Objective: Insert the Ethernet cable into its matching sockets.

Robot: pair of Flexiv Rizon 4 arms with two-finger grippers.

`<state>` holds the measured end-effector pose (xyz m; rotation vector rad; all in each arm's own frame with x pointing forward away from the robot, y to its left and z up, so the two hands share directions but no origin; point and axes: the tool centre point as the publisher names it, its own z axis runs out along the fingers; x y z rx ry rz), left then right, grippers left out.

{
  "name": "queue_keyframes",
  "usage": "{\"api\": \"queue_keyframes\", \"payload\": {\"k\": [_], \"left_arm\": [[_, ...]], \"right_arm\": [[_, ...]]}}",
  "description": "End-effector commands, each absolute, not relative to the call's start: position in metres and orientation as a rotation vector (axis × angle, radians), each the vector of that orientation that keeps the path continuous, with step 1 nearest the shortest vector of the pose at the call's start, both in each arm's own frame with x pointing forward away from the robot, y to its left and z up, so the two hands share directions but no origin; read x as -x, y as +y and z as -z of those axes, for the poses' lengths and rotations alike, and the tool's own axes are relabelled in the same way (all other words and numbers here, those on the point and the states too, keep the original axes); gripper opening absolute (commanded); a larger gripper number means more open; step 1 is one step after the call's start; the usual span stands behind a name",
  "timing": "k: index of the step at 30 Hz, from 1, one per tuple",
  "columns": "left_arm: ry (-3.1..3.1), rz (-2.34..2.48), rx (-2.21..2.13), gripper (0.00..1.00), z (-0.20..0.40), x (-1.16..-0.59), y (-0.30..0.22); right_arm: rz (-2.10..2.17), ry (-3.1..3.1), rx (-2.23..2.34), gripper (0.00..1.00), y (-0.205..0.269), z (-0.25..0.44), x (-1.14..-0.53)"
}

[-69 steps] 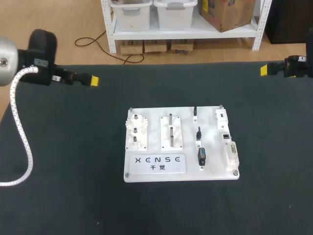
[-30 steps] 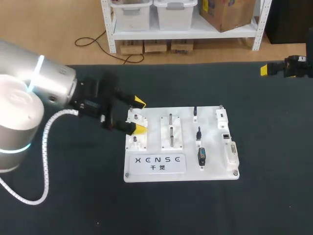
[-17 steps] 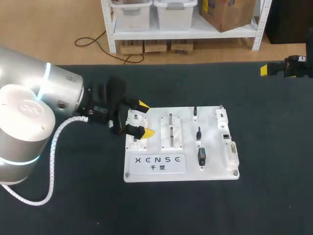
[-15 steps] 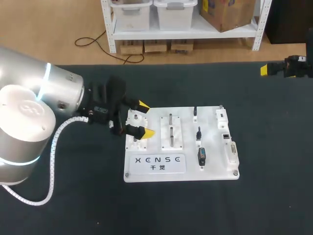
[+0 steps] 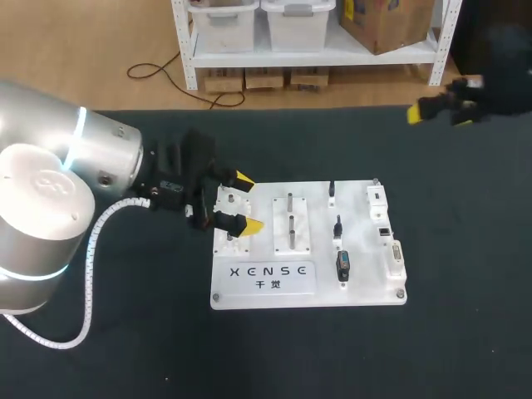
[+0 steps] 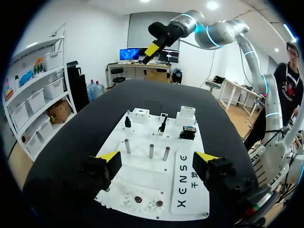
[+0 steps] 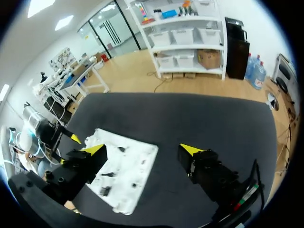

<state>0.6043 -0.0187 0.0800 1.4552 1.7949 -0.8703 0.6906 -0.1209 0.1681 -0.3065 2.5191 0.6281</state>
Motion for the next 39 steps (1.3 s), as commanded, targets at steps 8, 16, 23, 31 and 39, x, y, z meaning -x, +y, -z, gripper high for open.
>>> {"api": "queue_keyframes", "payload": {"k": [8, 16, 23, 31, 39], "left_arm": [[1.792, 0.870, -1.453, 1.00, -0.079, -0.604, -0.019], [1.792, 0.870, -1.453, 1.00, -0.079, -0.604, -0.019], [1.792, 0.870, -1.453, 1.00, -0.079, -0.604, -0.019], [1.792, 0.870, -1.453, 1.00, -0.079, -0.604, -0.019], [1.792, 0.870, -1.453, 1.00, -0.079, -0.604, -0.019]], "right_arm": [[-0.240, 2.764, 0.138, 1.00, -0.023, -0.160, -0.638], [-0.149, 2.891, 0.177, 1.00, 0.015, -0.112, -0.616], [-0.117, 2.956, 0.198, 1.00, 0.022, -0.083, -0.605], [-0.105, 2.987, 0.192, 1.00, 0.016, -0.062, -0.603], [-0.087, 3.010, 0.191, 1.00, 0.007, -0.043, -0.602]]}}
